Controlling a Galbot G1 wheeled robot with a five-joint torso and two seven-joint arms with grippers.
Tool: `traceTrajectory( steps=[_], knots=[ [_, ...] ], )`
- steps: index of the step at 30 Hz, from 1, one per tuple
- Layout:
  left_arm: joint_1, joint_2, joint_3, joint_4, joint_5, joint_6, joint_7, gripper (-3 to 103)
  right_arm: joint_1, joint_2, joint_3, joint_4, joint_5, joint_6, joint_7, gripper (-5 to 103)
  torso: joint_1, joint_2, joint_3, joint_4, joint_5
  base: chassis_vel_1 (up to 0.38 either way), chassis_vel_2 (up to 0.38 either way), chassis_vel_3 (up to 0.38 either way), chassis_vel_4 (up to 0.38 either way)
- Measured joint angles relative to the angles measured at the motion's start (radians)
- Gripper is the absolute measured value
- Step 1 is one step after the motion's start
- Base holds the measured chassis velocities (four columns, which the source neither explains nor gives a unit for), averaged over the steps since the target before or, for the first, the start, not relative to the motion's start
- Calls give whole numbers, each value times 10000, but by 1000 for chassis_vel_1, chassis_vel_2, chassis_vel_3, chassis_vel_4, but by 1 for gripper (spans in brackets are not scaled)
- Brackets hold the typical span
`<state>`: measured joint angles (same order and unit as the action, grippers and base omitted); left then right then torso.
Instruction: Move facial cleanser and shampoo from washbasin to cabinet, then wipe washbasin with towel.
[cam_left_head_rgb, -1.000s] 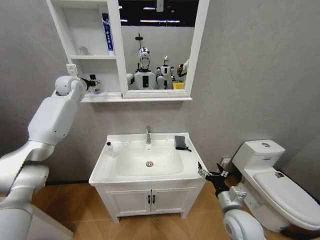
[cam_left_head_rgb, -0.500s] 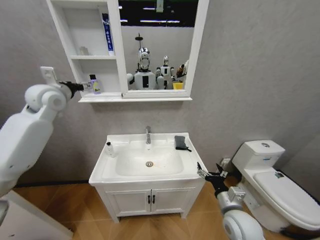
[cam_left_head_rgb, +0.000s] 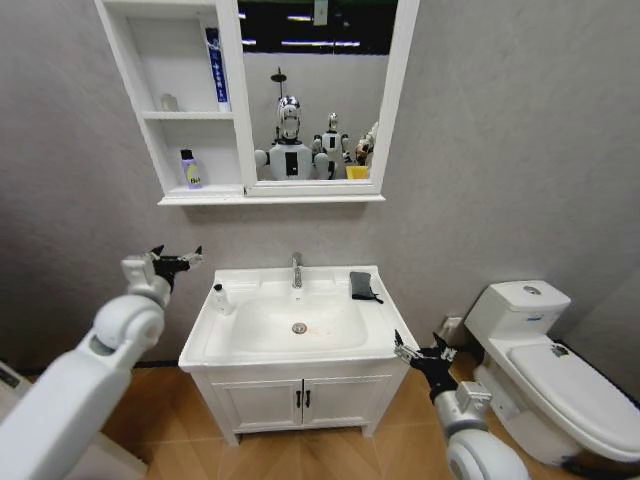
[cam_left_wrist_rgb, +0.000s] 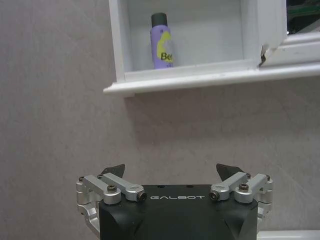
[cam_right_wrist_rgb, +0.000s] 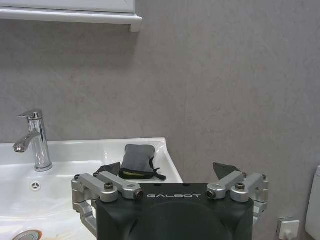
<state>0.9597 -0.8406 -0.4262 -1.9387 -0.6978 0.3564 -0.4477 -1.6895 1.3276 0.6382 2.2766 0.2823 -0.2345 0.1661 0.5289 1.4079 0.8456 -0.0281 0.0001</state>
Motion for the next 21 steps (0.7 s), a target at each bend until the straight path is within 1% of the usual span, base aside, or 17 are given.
traceTrajectory(
  steps=[1,2,4,5,8,9,12,13,16,21],
  knots=[
    [64,-329,114,285,297,-155,212,100,-10,16,5,0,-2,18,-5,100,1,0,0,3,2,0,0,0,0],
    [64,-329,114,285,297,-155,212,100,-10,16,5,0,-2,18,-5,100,1,0,0,3,2,0,0,0,0],
    [62,-769,296,872,753,-465,524,100,-5,39,4,4,-1,19,-10,100,1,0,0,1,3,0,0,0,0],
    [62,-769,296,872,753,-465,524,100,-5,39,4,4,-1,19,-10,100,1,0,0,1,3,0,0,0,0],
    [146,-1383,432,1747,1580,-878,1155,100,42,48,-12,-4,-5,19,-12,100,1,-1,0,3,3,0,0,0,0],
    [146,-1383,432,1747,1580,-878,1155,100,42,48,-12,-4,-5,19,-12,100,1,-1,0,3,3,0,0,0,0],
    [390,-1919,512,2383,2043,-1210,1584,100,72,63,-9,-75,-6,19,-13,100,1,-1,0,5,3,0,0,0,0],
    [390,-1919,512,2383,2043,-1210,1584,100,72,63,-9,-75,-6,19,-13,100,1,-1,0,5,3,0,0,0,0],
    [472,-2286,537,2989,2554,-1439,2143,100,61,70,-3,-108,-14,19,-14,100,2,-1,0,5,3,0,0,0,0],
    [419,-2564,610,3433,2680,-1510,2427,100,44,63,35,-108,2,19,-16,100,1,-1,0,4,2,0,0,0,0]
  ],
)
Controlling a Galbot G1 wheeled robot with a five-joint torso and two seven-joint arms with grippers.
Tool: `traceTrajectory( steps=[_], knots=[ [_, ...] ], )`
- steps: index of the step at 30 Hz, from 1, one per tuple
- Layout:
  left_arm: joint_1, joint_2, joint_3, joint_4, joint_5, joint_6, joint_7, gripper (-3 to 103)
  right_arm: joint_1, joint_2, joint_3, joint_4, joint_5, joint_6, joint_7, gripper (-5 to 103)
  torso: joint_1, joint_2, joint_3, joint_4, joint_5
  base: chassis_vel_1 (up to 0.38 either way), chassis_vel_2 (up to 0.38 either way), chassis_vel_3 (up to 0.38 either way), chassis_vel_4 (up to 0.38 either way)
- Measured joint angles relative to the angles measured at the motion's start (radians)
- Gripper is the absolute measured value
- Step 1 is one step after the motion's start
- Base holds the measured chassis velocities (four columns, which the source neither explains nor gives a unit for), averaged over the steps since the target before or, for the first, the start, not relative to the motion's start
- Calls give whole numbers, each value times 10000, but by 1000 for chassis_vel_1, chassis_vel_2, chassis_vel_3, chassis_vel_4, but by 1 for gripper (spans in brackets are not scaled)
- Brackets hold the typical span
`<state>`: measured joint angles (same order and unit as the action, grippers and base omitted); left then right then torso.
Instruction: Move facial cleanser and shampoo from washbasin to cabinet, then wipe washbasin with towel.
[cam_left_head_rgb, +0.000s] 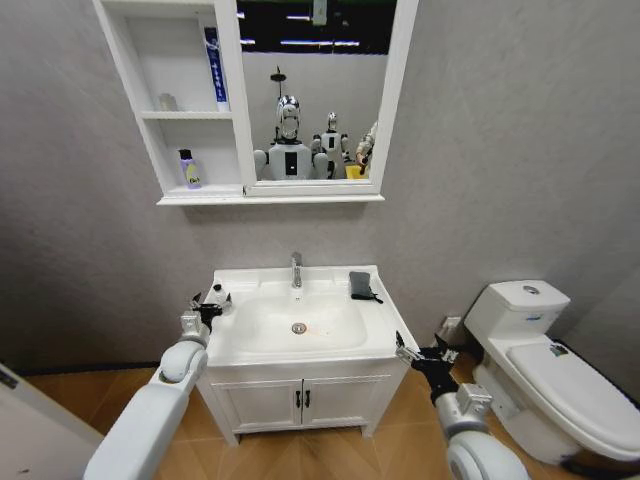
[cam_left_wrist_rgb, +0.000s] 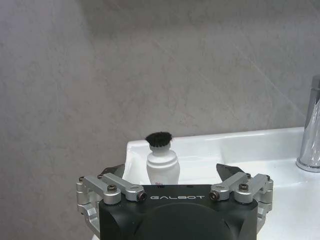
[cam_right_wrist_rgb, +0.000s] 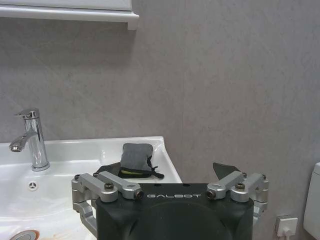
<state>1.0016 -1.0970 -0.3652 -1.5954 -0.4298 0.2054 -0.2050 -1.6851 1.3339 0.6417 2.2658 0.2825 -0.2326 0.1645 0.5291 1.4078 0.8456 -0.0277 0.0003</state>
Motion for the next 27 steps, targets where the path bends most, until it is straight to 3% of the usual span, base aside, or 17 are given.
traceTrajectory(
  steps=[12,16,19,20,23,27],
  knots=[
    [-608,-613,-120,1020,543,-97,217,103,20,-83,-20,-99,-224,26,-57,100,0,-1,0,-1,-1,0,0,0,0],
    [-768,-736,-201,1336,663,-146,273,100,29,-87,-42,-177,-252,37,-79,100,1,-1,0,0,0,0,0,0,0],
    [-897,-883,-244,1675,827,-302,344,85,54,-80,-55,-206,-266,41,-87,100,0,-1,0,0,0,0,0,0,0],
    [-897,-883,-244,1675,827,-302,344,85,54,-80,-55,-206,-266,41,-87,100,0,-1,0,0,0,0,0,0,0],
    [-970,-1091,-284,1904,890,-404,451,69,54,-72,-57,-228,-325,61,-88,100,0,-1,0,0,0,0,0,0,0],
    [-974,-1248,-310,1982,924,-459,491,64,23,-58,-73,-232,-381,97,-88,100,0,-1,0,0,0,0,0,0,0]
  ],
)
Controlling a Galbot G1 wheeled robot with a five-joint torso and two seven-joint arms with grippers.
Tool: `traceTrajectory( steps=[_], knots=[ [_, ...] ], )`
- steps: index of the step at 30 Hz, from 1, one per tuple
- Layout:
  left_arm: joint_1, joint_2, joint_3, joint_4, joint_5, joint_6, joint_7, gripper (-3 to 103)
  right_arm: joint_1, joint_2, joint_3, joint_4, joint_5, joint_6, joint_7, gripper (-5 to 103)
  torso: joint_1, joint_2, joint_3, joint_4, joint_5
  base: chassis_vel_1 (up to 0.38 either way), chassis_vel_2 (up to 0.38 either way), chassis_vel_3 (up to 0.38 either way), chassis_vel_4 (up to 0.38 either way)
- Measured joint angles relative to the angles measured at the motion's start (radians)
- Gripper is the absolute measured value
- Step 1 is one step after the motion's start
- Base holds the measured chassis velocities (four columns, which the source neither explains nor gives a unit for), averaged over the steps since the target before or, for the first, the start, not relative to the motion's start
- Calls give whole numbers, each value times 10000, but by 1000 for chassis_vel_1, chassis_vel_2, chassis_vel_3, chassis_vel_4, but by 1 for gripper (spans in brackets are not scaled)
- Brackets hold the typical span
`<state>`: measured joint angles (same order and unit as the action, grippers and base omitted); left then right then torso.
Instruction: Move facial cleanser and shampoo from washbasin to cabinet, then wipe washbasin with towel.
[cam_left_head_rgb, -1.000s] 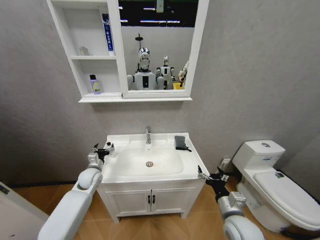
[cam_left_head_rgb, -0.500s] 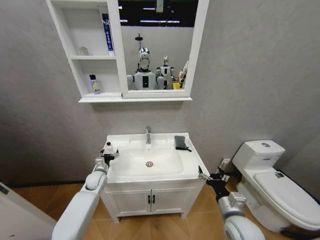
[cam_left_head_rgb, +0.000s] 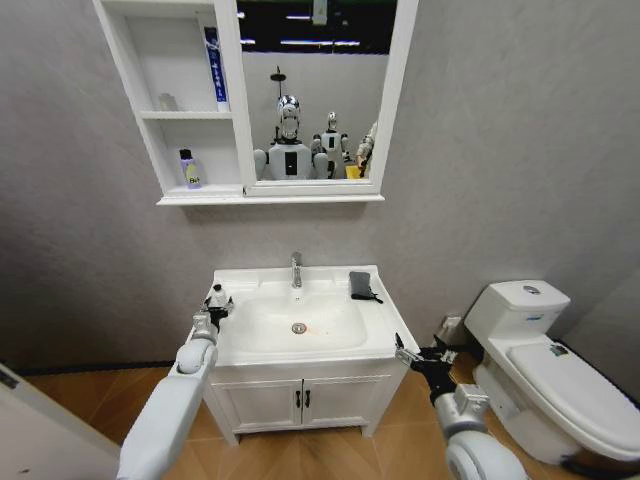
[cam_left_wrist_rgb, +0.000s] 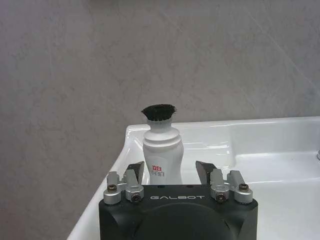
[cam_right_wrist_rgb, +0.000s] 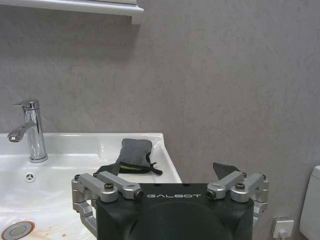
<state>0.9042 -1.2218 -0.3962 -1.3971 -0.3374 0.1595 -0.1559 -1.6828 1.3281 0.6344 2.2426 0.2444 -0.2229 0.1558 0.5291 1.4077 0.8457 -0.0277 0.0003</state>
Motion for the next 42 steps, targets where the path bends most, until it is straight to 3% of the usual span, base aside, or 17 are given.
traceTrajectory(
  steps=[6,11,16,18,22,23,25,26,30,34,36,37,40,42],
  knots=[
    [125,-171,-40,-232,-6,-71,-63,36,-70,63,-58,-48,-93,64,4,100,0,1,0,0,-1,0,0,0,0],
    [299,-6,-76,-734,-35,-16,-290,28,-74,94,-103,-90,-134,102,4,100,0,0,0,0,-2,0,0,0,0],
    [654,692,-79,-2379,-674,712,-1176,28,-20,89,-119,-128,-136,105,4,100,0,0,0,2,-1,0,0,0,0],
    [896,1381,-59,-4308,-1871,1623,-2214,28,-11,95,-149,-202,-140,122,2,100,0,1,-1,1,0,0,0,0,0],
    [858,1955,12,-5512,-2781,2196,-2907,28,-13,130,-219,-307,-219,184,-35,100,-2,2,-1,1,0,0,0,0,0],
    [707,2310,62,-6033,-3413,2579,-3303,28,-13,154,-272,-363,-282,221,-67,100,-1,2,-1,2,-2,0,0,0,0],
    [205,2984,129,-6729,-4512,3316,-3737,28,-5,192,-366,-415,-348,252,-103,100,-1,2,-1,0,-1,0,0,0,0],
    [205,2984,129,-6729,-4512,3316,-3737,28,-5,192,-366,-415,-348,252,-103,100,-1,2,-1,0,-1,0,0,0,0],
    [-1550,4325,436,-6948,-6094,4261,-4037,28,37,246,-423,-594,-536,345,-173,100,0,2,-1,0,-2,0,0,0,0],
    [-2656,4793,849,-6716,-6807,4500,-4285,28,20,278,-414,-698,-647,438,-242,100,0,2,-1,0,0,0,0,0,0],
    [-3930,5092,1537,-6312,-7313,4599,-4370,28,-2,305,-402,-759,-660,466,-268,100,0,2,0,1,-2,0,0,0,0],
    [-3930,5092,1537,-6312,-7313,4599,-4370,28,-2,305,-402,-759,-660,466,-268,100,0,2,0,1,-2,0,0,0,0],
    [-6222,5147,2833,-5504,-8096,4695,-4400,28,64,335,-353,-851,-659,473,-274,100,0,1,0,-2,2,0,0,0,0],
    [-6782,5086,3158,-5199,-8181,4699,-4385,28,69,338,-325,-854,-651,473,-274,100,0,1,0,0,1,0,0,0,0]
  ],
)
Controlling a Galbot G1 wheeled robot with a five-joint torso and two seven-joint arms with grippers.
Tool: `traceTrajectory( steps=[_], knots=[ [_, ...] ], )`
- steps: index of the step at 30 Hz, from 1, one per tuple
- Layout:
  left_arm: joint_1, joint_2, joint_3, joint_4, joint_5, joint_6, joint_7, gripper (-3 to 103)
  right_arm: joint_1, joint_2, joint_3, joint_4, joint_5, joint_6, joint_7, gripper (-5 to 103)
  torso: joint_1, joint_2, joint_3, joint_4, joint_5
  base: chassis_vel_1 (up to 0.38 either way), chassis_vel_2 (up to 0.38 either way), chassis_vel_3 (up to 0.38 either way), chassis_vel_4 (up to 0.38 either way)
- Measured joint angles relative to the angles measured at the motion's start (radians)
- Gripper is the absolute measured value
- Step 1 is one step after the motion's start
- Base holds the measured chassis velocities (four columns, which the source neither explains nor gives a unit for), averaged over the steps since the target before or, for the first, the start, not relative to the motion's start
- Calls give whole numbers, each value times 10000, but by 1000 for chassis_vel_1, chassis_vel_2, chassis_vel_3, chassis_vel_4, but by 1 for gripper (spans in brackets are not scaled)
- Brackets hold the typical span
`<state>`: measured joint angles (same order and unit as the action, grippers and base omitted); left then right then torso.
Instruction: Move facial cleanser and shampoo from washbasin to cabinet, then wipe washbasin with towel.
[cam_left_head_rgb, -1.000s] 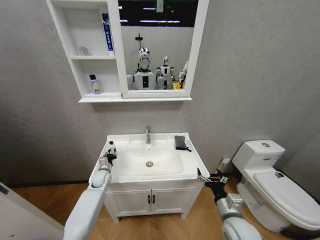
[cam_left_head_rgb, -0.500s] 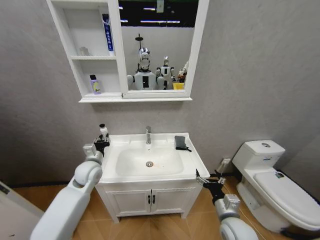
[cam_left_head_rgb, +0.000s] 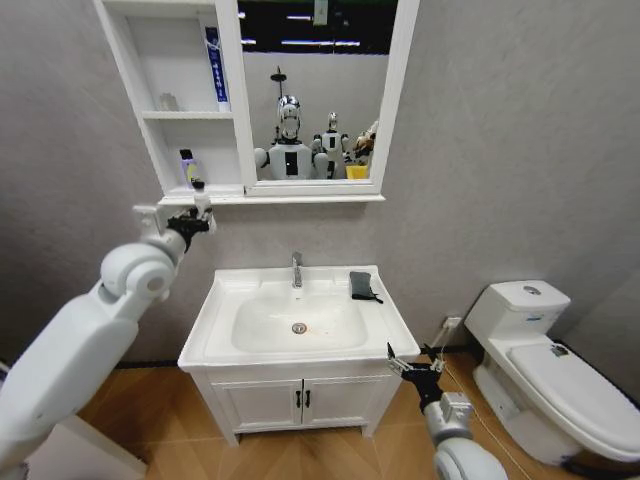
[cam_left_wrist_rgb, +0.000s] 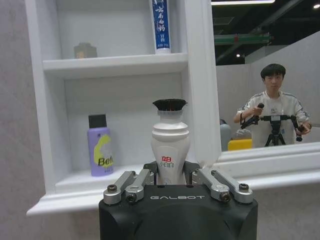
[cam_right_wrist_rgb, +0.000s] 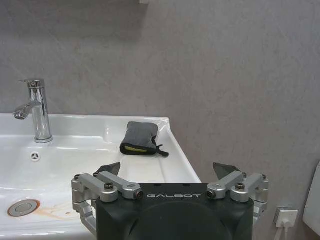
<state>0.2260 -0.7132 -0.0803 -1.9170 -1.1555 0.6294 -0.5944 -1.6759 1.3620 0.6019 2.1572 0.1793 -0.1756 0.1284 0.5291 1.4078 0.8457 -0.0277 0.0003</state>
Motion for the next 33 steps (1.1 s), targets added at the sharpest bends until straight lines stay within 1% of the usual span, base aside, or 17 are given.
traceTrajectory(
  steps=[2,3,4,6,7,8,10,11,13,14,16,17,19,20,22,28,33],
  knots=[
    [-1198,-229,647,825,-107,25,213,28,-11,0,77,-5,24,6,0,100,0,0,0,1,-1,0,0,0,0],
    [-1784,-391,943,1390,-73,24,428,28,-19,-3,123,-15,30,26,0,100,0,0,-1,-4,3,0,0,0,0],
    [-1784,-391,943,1390,-73,24,428,28,-19,-3,123,-15,30,26,0,100,0,0,-1,-4,3,0,0,0,0],
    [-2726,-799,1394,2541,264,2,880,28,-86,-11,204,-19,48,52,-1,100,0,0,0,0,-1,0,0,0,0],
    [-2726,-799,1394,2541,264,2,880,28,-86,-11,204,-19,48,52,-1,100,0,0,0,0,-1,0,0,0,0],
    [-3061,-1007,1559,3049,511,-35,1123,28,-107,-10,247,-19,75,68,-1,100,0,-1,0,-2,1,0,0,0,0],
    [-3493,-1350,1760,3983,1234,-300,1727,28,-131,-2,331,-19,112,89,1,100,1,-1,1,-2,0,0,0,0,0],
    [-3493,-1350,1760,3983,1234,-300,1727,28,-131,-2,331,-19,112,89,1,100,1,-1,1,-2,0,0,0,0,0],
    [-3766,-1734,1876,4806,1543,-458,2019,28,-156,-6,397,-50,147,146,10,100,1,-1,0,3,-2,0,0,0,0],
    [-3766,-1734,1876,4806,1543,-458,2019,28,-156,-6,397,-50,147,146,10,100,1,-1,0,3,-2,0,0,0,0],
    [-3921,-2075,1962,5422,1682,-556,2120,28,-175,-28,429,-114,174,175,13,100,1,-1,1,0,-1,0,0,0,0],
    [-3921,-2075,1962,5422,1682,-556,2120,28,-175,-28,429,-114,174,175,13,100,1,-1,1,0,-1,0,0,0,0],
    [-3985,-2403,2047,6003,1909,-779,2153,28,-136,-31,428,-137,206,180,24,100,1,-1,1,-1,0,0,0,0,0],
    [-3985,-2403,2047,6003,1909,-779,2153,28,-136,-31,428,-137,206,180,24,100,1,-1,1,-1,0,0,0,0,0],
    [-3999,-2614,2091,6325,2069,-884,2207,28,-99,-31,423,-137,238,180,32,100,2,-1,1,0,-1,0,0,0,0],
    [-4041,-2828,2139,6792,2308,-977,2313,28,-90,-65,497,-125,351,185,41,100,1,-2,-1,0,0,0,0,0,0],
    [-4047,-3074,2106,7383,2715,-1231,2430,28,-148,-72,614,-180,407,303,26,100,0,-2,0,1,-1,0,0,0,0]
  ],
)
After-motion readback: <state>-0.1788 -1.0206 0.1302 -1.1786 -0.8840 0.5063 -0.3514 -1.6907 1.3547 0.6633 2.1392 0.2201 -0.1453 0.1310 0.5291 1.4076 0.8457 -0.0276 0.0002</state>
